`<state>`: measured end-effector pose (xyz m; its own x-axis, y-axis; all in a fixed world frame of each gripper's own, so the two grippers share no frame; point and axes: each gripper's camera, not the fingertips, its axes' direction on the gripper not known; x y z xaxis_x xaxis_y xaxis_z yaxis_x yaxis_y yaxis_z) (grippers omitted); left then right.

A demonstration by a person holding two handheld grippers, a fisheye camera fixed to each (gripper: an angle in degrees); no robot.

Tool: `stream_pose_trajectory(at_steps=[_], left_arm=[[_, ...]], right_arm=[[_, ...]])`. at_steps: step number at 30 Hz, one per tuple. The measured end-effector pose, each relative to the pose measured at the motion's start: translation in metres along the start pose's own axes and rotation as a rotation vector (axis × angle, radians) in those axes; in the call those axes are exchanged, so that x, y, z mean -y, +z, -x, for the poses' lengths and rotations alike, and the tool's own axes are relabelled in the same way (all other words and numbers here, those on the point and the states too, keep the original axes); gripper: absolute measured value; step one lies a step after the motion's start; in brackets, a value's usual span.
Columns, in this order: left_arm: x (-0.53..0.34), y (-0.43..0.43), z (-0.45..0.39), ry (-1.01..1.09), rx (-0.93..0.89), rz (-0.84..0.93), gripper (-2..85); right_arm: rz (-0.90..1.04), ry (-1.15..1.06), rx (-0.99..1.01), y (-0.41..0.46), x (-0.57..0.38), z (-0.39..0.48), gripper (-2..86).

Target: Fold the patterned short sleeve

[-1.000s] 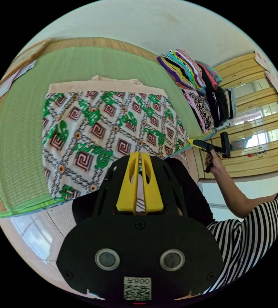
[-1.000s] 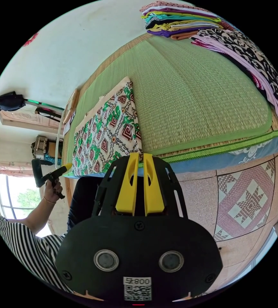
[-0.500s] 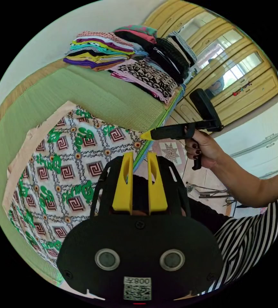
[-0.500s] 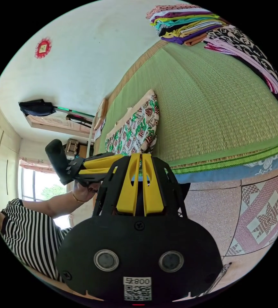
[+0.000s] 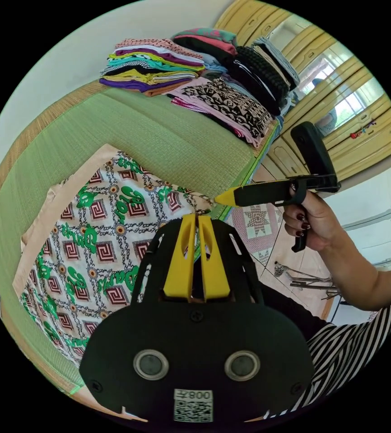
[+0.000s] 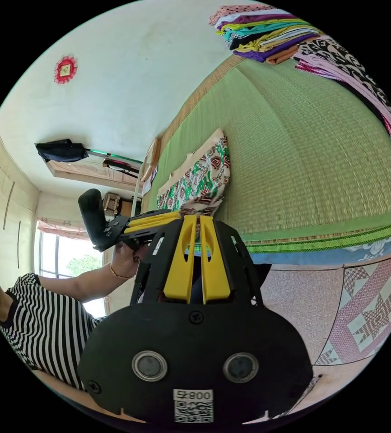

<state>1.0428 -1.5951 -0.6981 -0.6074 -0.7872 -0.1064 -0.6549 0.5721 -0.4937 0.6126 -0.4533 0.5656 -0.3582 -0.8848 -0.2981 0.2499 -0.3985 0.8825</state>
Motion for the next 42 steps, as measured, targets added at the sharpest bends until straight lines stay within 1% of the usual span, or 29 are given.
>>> stream_pose_trajectory(at_steps=[5, 12, 20, 30, 36, 42], left_arm=[[-0.003, -0.006, 0.017, -0.107, -0.089, -0.058, 0.8], [0.002, 0.004, 0.010, -0.103, -0.119, -0.052, 0.7], [0.005, 0.017, 0.010, -0.115, -0.180, -0.053, 0.7], [0.009, 0.031, 0.021, -0.115, -0.240, -0.053, 0.7], [0.005, 0.034, 0.027, -0.110, -0.271, -0.052, 0.8], [-0.005, 0.032, 0.037, -0.117, -0.293, -0.063, 0.8]], right_arm=[[-0.016, 0.081, -0.005, -0.002, 0.017, -0.037, 3.2], [0.013, 0.124, 0.021, 0.030, 0.083, -0.070, 7.6], [0.073, 0.115, -0.016, 0.078, 0.170, -0.076, 8.8], [0.137, 0.065, -0.063, 0.137, 0.248, -0.068, 6.6], [0.158, 0.048, -0.065, 0.161, 0.273, -0.066, 4.1], [0.172, 0.056, -0.021, 0.184, 0.288, -0.066, 2.8]])
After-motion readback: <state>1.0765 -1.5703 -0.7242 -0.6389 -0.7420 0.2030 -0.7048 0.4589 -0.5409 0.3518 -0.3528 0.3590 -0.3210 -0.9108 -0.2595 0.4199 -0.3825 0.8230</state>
